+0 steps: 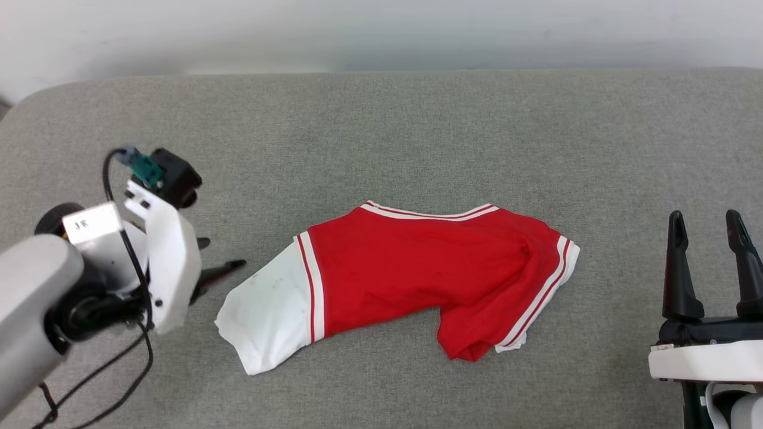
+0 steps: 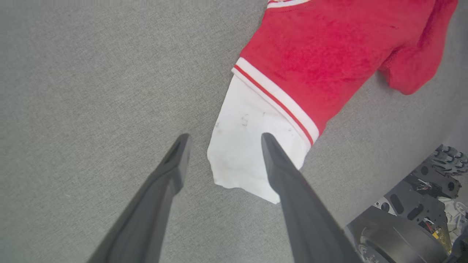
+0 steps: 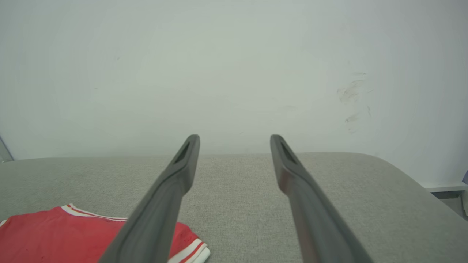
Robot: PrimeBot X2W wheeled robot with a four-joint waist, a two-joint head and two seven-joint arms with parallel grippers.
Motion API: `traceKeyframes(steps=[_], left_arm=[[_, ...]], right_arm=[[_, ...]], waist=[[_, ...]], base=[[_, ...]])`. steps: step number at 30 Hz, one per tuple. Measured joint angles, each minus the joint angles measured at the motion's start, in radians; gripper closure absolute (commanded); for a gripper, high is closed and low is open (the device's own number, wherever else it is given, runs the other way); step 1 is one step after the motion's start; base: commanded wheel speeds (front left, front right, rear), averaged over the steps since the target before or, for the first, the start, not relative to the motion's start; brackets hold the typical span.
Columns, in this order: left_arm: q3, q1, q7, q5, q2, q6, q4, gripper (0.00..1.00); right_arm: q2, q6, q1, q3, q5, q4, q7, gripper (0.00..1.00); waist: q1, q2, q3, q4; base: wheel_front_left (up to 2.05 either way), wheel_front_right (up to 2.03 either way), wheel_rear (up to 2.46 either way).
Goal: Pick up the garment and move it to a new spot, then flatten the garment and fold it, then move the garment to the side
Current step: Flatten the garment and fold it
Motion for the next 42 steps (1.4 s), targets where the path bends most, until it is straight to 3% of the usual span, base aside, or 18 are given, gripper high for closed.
traceKeyframes(steps=[6, 13, 24, 26, 27, 38, 42], left_arm=[[0.022, -0.044, 0.067, -0.048, 0.008, 0.001, 0.075, 0.0], [-0.037, -0.027, 0.132, -0.046, -0.029, -0.016, 0.168, 0.0], [-0.104, 0.042, 0.11, -0.03, -0.106, -0.054, 0.322, 0.0], [-0.109, 0.045, 0.086, -0.015, -0.113, -0.06, 0.332, 0.85], [-0.112, 0.047, 0.068, -0.003, -0.115, -0.063, 0.335, 1.0], [-0.071, 0.061, -0.128, 0.029, -0.117, -0.073, 0.329, 1.0], [-0.053, 0.061, -0.162, 0.028, -0.112, -0.067, 0.295, 1.0]], right_arm=[[0.0, 0.0, -0.009, 0.008, 0.0, -0.011, 0.0, 0.0], [0.0, 0.0, -0.023, 0.012, -0.001, -0.013, 0.0, 0.0], [0.0, 0.0, -0.044, 0.016, -0.002, -0.013, 0.0, 0.0], [0.0, 0.0, -0.045, 0.011, -0.007, -0.012, 0.0, 0.0], [0.0, 0.0, -0.045, 0.006, -0.01, -0.014, 0.0, 0.0], [-0.008, 0.0, -0.135, -0.011, -0.167, -0.045, 0.0, 0.0], [-0.135, 0.0, -0.209, 0.068, -0.187, 0.043, 0.002, 0.0]], waist=[[0.0, 0.0, 0.023, -0.009], [0.0, 0.0, 0.054, -0.03], [0.0, 0.0, 0.087, -0.059], [0.0, 0.0, 0.08, -0.057], [0.0, 0.0, 0.076, -0.056], [0.0001, 0.0, 0.0, -0.021], [0.0001, 0.0, -0.022, -0.008]], base=[[0.0, 0.0, 0.0], [0.0, 0.0, 0.0], [0.0, 0.0, 0.0], [0.0, 0.0, 0.0], [0.0, 0.0, 0.0], [0.0, 0.0, 0.0], [0.0, 0.0, 0.0]])
